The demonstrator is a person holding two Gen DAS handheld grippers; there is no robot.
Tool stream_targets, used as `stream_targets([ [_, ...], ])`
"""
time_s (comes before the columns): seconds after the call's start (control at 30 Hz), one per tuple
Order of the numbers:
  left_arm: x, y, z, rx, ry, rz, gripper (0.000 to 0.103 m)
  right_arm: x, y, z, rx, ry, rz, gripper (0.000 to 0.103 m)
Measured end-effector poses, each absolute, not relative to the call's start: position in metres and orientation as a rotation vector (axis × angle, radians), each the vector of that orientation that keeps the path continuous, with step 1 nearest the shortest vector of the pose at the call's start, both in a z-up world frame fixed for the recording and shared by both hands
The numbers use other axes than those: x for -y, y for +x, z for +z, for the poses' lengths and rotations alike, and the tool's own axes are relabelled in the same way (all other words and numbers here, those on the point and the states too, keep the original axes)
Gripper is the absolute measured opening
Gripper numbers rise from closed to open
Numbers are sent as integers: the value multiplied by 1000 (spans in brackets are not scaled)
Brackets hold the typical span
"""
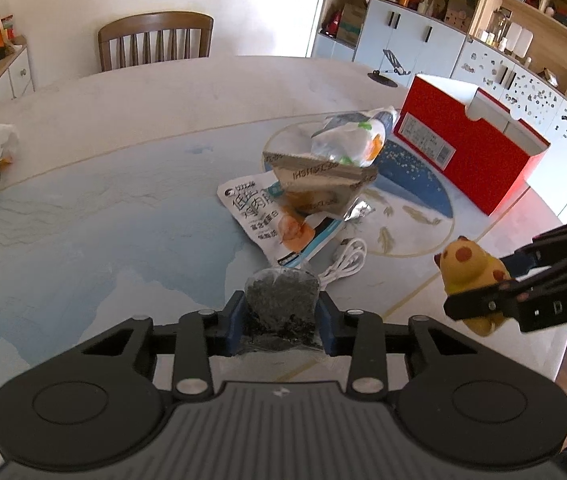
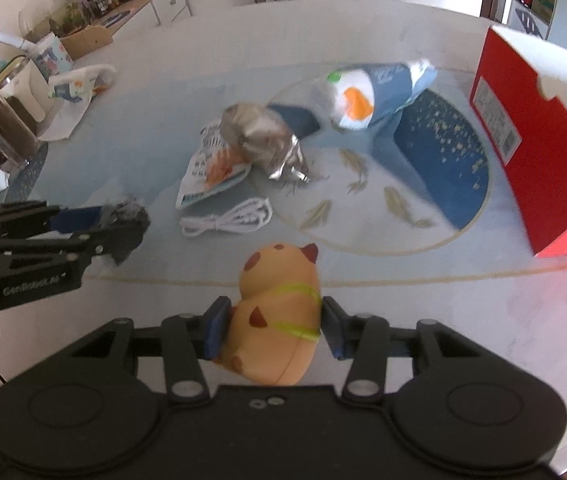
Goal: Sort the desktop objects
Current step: 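Carry the toy figure and seaweed packet with both grippers over the shoebox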
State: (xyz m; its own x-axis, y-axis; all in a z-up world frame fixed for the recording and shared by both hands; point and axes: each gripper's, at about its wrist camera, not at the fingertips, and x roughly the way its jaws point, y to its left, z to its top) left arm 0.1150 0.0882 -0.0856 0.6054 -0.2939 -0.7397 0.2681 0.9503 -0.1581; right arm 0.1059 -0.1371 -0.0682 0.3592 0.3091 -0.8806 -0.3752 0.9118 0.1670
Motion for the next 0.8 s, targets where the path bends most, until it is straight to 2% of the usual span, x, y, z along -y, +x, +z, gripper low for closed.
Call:
stream_targets([
  [0.4, -65, 117, -44, -828, -36, -324, 36, 175, 122, -26, -1056, -74, 451, 47],
  [0.8, -6, 133, -8, -790, -38, -370, 36, 229, 152, 9, -981, -29, 445, 47],
])
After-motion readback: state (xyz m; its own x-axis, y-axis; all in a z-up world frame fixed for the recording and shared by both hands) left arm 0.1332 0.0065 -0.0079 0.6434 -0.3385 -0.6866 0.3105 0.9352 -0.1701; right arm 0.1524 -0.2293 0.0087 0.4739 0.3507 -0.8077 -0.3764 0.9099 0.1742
